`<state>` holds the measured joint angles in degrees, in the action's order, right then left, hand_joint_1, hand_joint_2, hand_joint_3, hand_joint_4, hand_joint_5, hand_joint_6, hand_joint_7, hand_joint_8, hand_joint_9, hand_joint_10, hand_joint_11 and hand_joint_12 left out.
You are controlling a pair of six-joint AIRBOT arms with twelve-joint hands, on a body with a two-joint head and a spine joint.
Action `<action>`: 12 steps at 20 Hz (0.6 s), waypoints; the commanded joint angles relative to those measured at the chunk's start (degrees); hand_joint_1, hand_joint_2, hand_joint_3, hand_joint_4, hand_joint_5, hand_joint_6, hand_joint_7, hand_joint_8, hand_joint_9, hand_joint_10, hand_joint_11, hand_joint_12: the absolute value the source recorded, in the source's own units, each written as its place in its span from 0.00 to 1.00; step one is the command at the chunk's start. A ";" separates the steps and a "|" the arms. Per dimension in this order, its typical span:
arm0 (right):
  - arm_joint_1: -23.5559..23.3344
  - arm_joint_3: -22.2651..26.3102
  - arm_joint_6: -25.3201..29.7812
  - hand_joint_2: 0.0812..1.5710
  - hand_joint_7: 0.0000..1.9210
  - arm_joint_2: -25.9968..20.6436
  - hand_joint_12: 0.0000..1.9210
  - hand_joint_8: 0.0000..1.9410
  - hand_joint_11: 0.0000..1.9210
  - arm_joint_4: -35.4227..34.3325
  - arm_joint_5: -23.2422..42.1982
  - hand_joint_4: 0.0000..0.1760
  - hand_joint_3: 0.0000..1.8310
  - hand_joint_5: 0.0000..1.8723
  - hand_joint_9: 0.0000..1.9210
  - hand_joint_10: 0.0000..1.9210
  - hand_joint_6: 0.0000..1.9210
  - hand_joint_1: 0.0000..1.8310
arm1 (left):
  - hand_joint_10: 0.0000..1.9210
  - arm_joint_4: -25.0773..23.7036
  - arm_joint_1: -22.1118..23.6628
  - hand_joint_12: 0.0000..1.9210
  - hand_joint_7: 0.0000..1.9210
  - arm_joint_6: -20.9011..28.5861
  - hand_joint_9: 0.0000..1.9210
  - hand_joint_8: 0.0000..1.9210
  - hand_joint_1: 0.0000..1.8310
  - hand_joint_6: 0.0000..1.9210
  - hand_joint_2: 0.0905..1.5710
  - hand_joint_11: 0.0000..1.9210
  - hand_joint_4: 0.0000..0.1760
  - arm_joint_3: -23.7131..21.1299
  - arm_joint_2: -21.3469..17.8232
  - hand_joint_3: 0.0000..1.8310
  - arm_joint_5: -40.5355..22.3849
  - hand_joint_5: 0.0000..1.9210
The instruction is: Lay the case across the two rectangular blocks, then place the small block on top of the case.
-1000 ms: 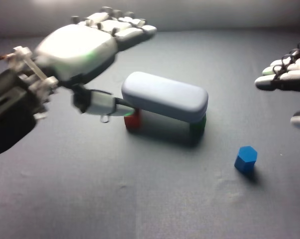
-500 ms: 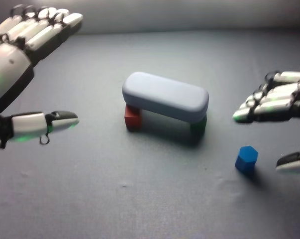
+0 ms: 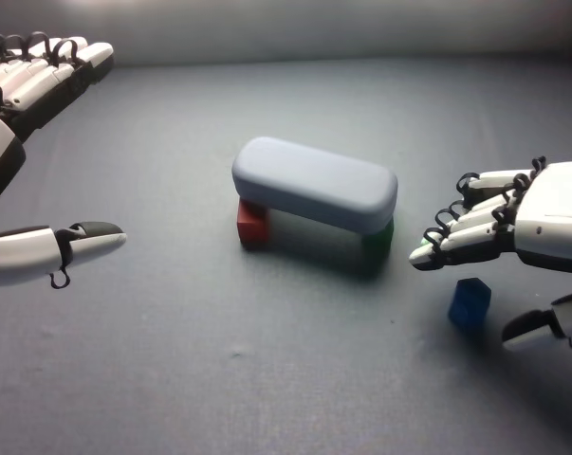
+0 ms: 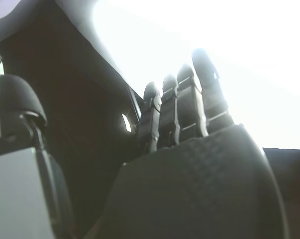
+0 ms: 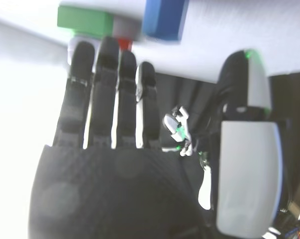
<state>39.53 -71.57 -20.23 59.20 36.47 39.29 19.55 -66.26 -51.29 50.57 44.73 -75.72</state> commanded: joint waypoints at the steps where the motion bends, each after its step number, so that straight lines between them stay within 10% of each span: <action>1: -0.61 -0.30 0.19 0.62 0.25 0.07 0.67 0.00 0.06 -1.54 3.71 0.00 0.00 0.26 0.30 0.00 0.00 0.56 | 0.00 -0.10 0.34 0.26 0.08 0.25 0.07 0.00 0.53 0.00 0.57 0.00 0.00 -0.03 0.04 0.00 -7.97 0.09; 12: -0.89 -3.29 0.18 0.61 0.33 2.55 0.60 0.00 0.12 -2.09 -0.54 0.00 0.00 0.32 0.37 0.00 0.00 0.55 | 0.00 0.20 -0.11 0.30 0.09 0.86 0.07 0.00 0.52 0.00 0.56 0.00 0.00 -0.05 0.37 0.00 -8.59 0.10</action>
<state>39.29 -74.67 -20.21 61.82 36.21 33.98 20.08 -66.72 -50.68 50.57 44.97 -76.99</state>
